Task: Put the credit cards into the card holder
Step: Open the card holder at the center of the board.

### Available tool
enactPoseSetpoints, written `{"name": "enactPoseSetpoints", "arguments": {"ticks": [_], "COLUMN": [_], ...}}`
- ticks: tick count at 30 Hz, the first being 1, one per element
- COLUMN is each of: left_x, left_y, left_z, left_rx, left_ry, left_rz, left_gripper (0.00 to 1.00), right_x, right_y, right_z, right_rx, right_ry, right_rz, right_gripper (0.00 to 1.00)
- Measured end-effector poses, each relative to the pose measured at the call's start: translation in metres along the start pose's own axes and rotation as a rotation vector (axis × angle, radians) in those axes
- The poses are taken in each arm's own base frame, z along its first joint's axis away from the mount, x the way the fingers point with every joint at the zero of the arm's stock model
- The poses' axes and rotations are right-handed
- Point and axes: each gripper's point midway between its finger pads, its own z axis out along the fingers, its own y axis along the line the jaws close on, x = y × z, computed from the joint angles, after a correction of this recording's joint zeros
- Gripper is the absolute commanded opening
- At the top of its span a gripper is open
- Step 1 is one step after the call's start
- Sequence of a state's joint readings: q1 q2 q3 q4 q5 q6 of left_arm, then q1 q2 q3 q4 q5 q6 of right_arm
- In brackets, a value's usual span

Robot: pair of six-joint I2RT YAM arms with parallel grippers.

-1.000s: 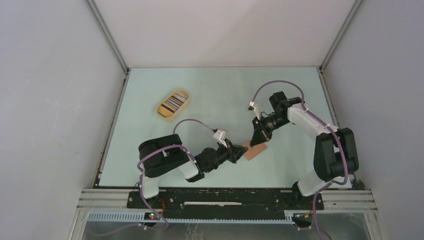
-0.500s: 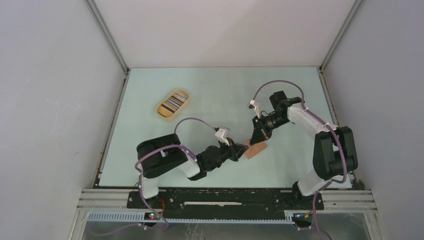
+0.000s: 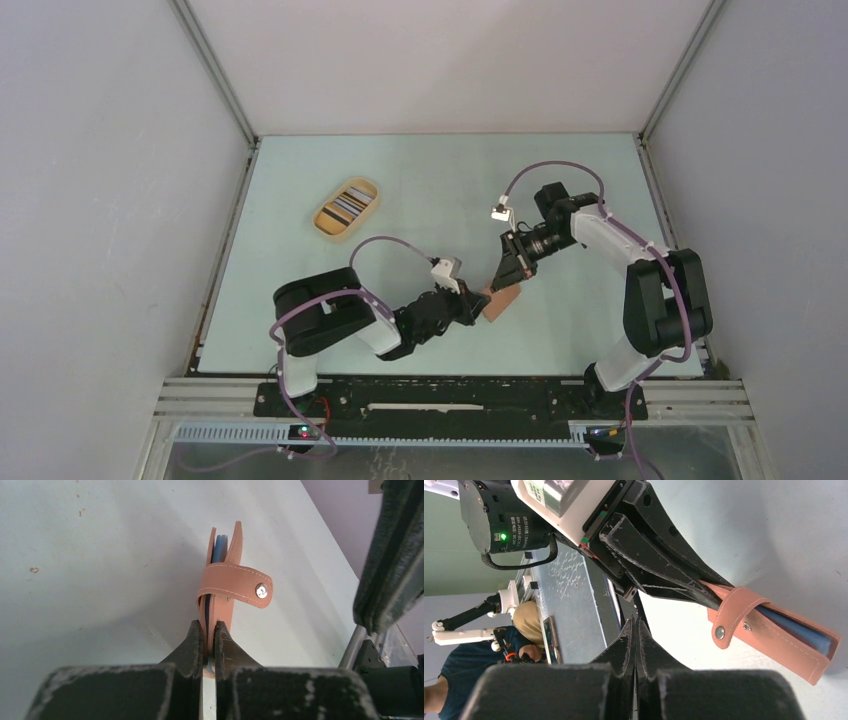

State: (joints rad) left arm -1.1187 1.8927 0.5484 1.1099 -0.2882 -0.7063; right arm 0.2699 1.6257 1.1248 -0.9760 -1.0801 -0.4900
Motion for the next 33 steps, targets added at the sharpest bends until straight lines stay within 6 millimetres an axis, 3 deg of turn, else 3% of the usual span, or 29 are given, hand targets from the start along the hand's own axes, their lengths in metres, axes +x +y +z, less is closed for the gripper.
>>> {"name": "enactPoseSetpoints", "arguments": {"ticks": [7,16,19,26,33], "left_x": [0.0,-0.004,-0.009,-0.027,-0.027], "left_y": [-0.002,-0.008,-0.011,-0.032,-0.046], "left_z": [-0.011,-0.022,-0.028,-0.038,-0.052], "left_rx": [0.047,0.101,0.115,0.183,0.226], "left_ry": [-0.013,-0.032,-0.041,-0.091,-0.117], "left_rz": [-0.011,-0.027,-0.031,0.012,0.207], "left_gripper": [0.0,0.0,0.0,0.0,0.0], "right_x": [0.003,-0.009,-0.005,0.014,0.012], "right_y": [0.006,0.066,0.076,0.061,0.051], "right_z": [-0.005,-0.045,-0.052,-0.045,-0.046], "right_rx": [0.023,0.15,0.193,0.22,0.256], "right_ry": [0.008,-0.141,-0.197,-0.206,-0.178], "right_rz": [-0.055,-0.465,-0.589,-0.738,-0.873], "right_gripper": [0.3,0.42,0.49,0.63,0.72]}}
